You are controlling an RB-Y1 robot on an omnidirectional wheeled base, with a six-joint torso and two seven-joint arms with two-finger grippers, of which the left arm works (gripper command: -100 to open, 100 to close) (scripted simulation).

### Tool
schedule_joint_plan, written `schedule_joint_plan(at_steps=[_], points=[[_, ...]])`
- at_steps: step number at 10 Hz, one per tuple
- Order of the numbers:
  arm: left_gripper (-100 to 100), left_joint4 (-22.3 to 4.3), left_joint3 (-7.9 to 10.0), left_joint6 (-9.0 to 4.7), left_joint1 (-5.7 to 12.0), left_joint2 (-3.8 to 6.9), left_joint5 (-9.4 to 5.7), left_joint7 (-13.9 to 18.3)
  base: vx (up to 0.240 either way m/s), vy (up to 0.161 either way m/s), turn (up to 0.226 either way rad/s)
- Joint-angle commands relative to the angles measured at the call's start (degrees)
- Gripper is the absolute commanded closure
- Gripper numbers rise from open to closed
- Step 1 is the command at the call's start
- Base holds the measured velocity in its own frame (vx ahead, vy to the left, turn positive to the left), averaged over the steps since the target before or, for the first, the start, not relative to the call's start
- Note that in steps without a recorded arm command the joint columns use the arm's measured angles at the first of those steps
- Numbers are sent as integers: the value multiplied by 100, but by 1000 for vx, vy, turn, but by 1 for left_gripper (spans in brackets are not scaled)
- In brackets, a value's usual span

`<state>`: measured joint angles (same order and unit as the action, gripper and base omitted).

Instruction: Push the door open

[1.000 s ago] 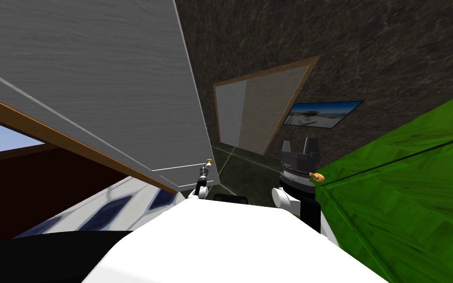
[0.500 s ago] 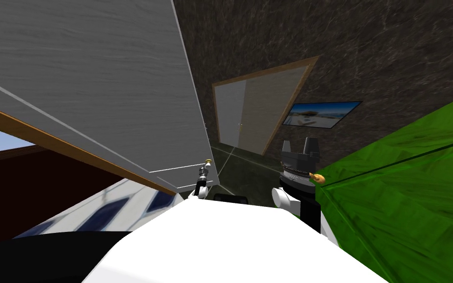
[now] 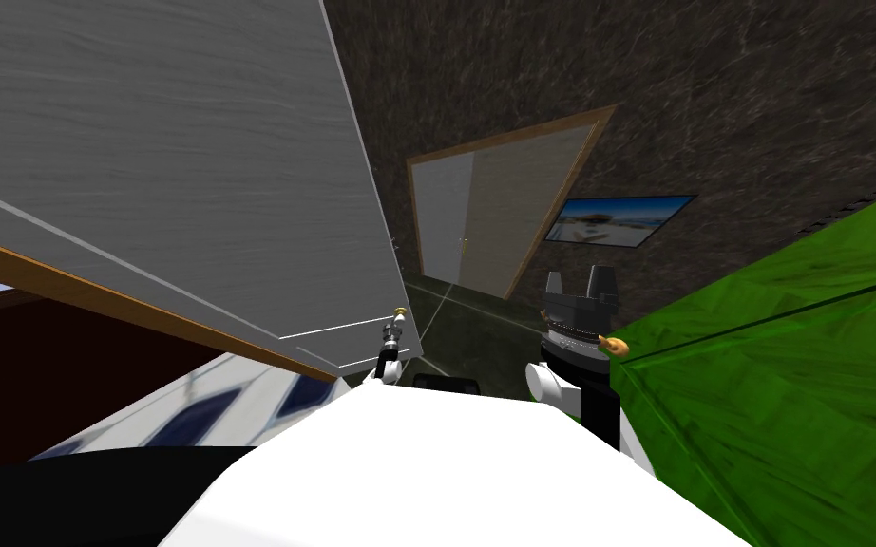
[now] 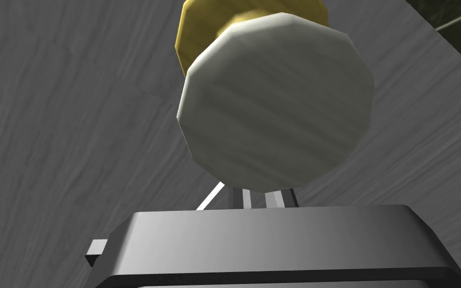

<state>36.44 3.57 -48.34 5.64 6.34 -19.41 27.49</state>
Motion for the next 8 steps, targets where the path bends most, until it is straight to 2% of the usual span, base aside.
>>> schedule_joint_plan(at_steps=[1, 2, 3, 4, 5, 7, 8], points=[[100, 226, 17, -2, 43, -29, -42, 86, 31, -5, -7], [100, 226, 17, -2, 43, -29, -42, 86, 12, 4, 11], [100, 224, 33, 0, 45, -30, -133, 323, 27, 5, -35], [100, 224, 33, 0, 45, -30, -133, 323, 27, -2, -31], [100, 223, 50, 3, 46, -32, -224, 536, 39, -8, -30], [100, 223, 50, 3, 46, -32, -224, 560, 23, -5, -1], [-100, 309, 22, 133, -139, -97, -326, 685, -14, 19, -4]])
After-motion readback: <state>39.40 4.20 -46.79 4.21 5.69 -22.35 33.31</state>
